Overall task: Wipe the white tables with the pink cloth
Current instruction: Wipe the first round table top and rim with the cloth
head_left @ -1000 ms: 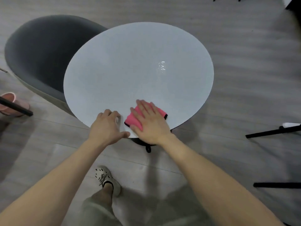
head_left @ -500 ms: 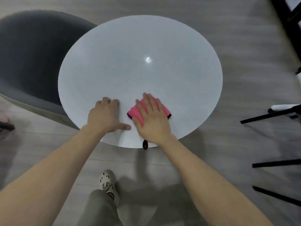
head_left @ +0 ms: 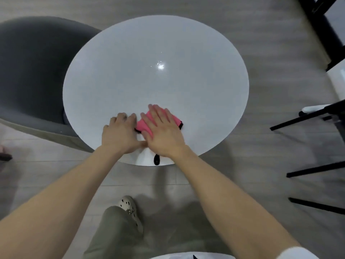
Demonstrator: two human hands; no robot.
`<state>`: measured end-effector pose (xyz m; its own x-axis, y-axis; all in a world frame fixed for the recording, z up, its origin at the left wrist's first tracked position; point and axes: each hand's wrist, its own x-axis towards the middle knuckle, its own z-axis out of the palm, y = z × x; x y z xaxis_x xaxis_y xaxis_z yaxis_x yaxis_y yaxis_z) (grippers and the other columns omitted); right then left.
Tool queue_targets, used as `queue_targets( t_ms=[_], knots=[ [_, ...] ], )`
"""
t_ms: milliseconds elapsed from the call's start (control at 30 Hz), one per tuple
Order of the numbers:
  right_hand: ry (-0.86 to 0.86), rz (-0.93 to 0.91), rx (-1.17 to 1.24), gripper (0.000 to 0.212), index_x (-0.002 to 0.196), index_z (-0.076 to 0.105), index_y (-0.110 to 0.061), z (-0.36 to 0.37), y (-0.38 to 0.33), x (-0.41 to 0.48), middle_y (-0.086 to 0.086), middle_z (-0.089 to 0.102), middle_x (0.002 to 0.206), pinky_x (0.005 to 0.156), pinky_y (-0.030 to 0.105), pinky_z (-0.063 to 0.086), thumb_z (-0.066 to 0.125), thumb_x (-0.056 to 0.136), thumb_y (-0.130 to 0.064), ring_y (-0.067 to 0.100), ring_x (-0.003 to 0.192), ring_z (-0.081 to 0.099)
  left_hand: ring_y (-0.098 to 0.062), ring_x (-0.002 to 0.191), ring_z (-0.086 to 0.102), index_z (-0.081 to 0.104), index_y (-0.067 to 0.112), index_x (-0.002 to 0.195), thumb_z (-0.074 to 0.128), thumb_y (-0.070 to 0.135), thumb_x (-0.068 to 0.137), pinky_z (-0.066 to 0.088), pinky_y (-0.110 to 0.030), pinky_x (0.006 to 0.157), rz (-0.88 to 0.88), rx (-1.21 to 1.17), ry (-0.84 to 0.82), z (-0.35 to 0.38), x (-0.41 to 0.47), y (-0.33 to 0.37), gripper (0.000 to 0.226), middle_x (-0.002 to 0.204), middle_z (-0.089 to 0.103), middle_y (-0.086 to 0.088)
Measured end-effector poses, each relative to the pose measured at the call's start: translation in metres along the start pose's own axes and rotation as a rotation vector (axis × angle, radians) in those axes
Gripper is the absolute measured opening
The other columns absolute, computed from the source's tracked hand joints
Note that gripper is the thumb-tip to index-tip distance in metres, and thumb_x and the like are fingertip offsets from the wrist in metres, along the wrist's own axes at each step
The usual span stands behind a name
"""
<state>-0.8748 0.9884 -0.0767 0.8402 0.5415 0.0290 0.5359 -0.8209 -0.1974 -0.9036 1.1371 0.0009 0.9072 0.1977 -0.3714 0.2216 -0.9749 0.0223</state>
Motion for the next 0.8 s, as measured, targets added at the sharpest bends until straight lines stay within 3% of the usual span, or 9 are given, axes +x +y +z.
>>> queue_targets(
  t_ms=[133, 233, 300, 400, 500, 567, 633, 700, 800],
  knots=[
    [0.061, -0.099, -0.064, 0.050, 0.149, 0.058, -0.036, -0.018, 0.092, -0.014, -0.002, 0.047, 0.166, 0.123, 0.056, 0.032, 0.033, 0.111, -0.055, 0.029, 0.162, 0.030, -0.035, 0.144, 0.042, 0.039, 0.025, 0.154, 0.078, 0.090, 0.065, 0.045, -0.052, 0.107, -0.008, 0.030, -0.013, -0.001, 0.001, 0.002, 0.117, 0.159, 0.039, -0.007],
    [0.093, 0.480, -0.060, 0.064, 0.163, 0.041, -0.037, -0.039, 0.188, -0.043, 0.004, 0.028, 0.176, 0.128, 0.058, 0.023, 0.023, 0.107, -0.063, 0.028, 0.166, 0.014, -0.035, 0.144, 0.042, 0.039, 0.028, 0.154, 0.076, 0.092, 0.062, 0.045, -0.052, 0.107, -0.008, 0.036, 0.001, 0.001, 0.003, 0.001, 0.119, 0.158, 0.040, -0.006],
    [0.168, 0.726, 0.003, 0.066, 0.167, 0.037, -0.029, -0.037, 0.175, -0.036, 0.011, 0.023, 0.178, 0.131, 0.059, 0.015, 0.028, 0.108, -0.057, 0.031, 0.166, 0.012, -0.035, 0.144, 0.042, 0.039, 0.028, 0.155, 0.076, 0.092, 0.062, 0.045, -0.053, 0.108, -0.014, 0.034, 0.003, 0.001, 0.003, -0.001, 0.119, 0.157, 0.040, -0.006],
    [0.225, 0.292, -0.054, 0.043, 0.146, 0.062, -0.030, -0.005, 0.076, -0.005, 0.008, 0.052, 0.160, 0.125, 0.062, 0.024, 0.043, 0.108, -0.038, 0.039, 0.159, 0.030, -0.036, 0.142, 0.043, 0.040, 0.027, 0.154, 0.077, 0.092, 0.062, 0.046, -0.052, 0.107, -0.012, 0.041, -0.009, -0.001, 0.006, -0.001, 0.119, 0.155, 0.042, -0.007],
    [0.021, -0.038, -0.017, 0.062, 0.164, 0.044, -0.027, 0.002, 0.009, 0.000, 0.009, 0.030, 0.176, 0.132, 0.057, 0.014, 0.033, 0.110, -0.055, 0.030, 0.166, 0.018, -0.034, 0.137, 0.046, 0.045, 0.026, 0.148, 0.079, 0.090, 0.061, 0.048, -0.051, 0.102, -0.011, 0.014, 0.001, 0.001, 0.005, -0.001, 0.112, 0.148, 0.046, -0.007],
    [0.001, -0.086, 0.003, 0.068, 0.165, 0.043, -0.030, -0.008, 0.044, -0.011, 0.004, 0.030, 0.176, 0.131, 0.056, 0.018, 0.034, 0.108, -0.066, 0.025, 0.165, 0.020, -0.034, 0.135, 0.047, 0.046, 0.026, 0.147, 0.078, 0.092, 0.058, 0.048, -0.050, 0.101, -0.012, 0.024, 0.008, 0.002, 0.007, -0.001, 0.116, 0.146, 0.047, -0.006],
    [0.011, 0.131, -0.042, 0.072, 0.165, 0.040, -0.033, -0.022, 0.117, -0.035, 0.001, 0.030, 0.176, 0.130, 0.056, 0.021, 0.030, 0.106, -0.072, 0.024, 0.166, 0.017, -0.032, 0.132, 0.048, 0.047, 0.026, 0.147, 0.076, 0.096, 0.055, 0.048, -0.048, 0.098, -0.002, 0.051, 0.016, 0.001, 0.009, -0.002, 0.120, 0.141, 0.047, -0.004],
    [0.007, 0.567, -0.039, 0.081, 0.172, 0.021, -0.032, -0.044, 0.184, -0.060, 0.004, 0.011, 0.181, 0.134, 0.055, 0.009, 0.018, 0.104, -0.075, 0.024, 0.168, 0.003, -0.030, 0.127, 0.050, 0.048, 0.026, 0.144, 0.069, 0.102, 0.053, 0.049, -0.045, 0.094, 0.031, 0.077, 0.045, 0.001, 0.009, -0.004, 0.121, 0.136, 0.050, -0.002],
    [0.092, 0.951, 0.061, 0.085, 0.174, 0.013, -0.019, -0.040, 0.162, -0.042, 0.022, 0.000, 0.179, 0.135, 0.055, 0.001, 0.014, 0.104, -0.068, 0.036, 0.167, -0.002, -0.026, 0.117, 0.052, 0.050, 0.027, 0.139, 0.060, 0.108, 0.051, 0.051, -0.042, 0.087, 0.073, 0.111, 0.096, 0.005, 0.010, -0.009, 0.121, 0.129, 0.052, -0.001]
  ],
)
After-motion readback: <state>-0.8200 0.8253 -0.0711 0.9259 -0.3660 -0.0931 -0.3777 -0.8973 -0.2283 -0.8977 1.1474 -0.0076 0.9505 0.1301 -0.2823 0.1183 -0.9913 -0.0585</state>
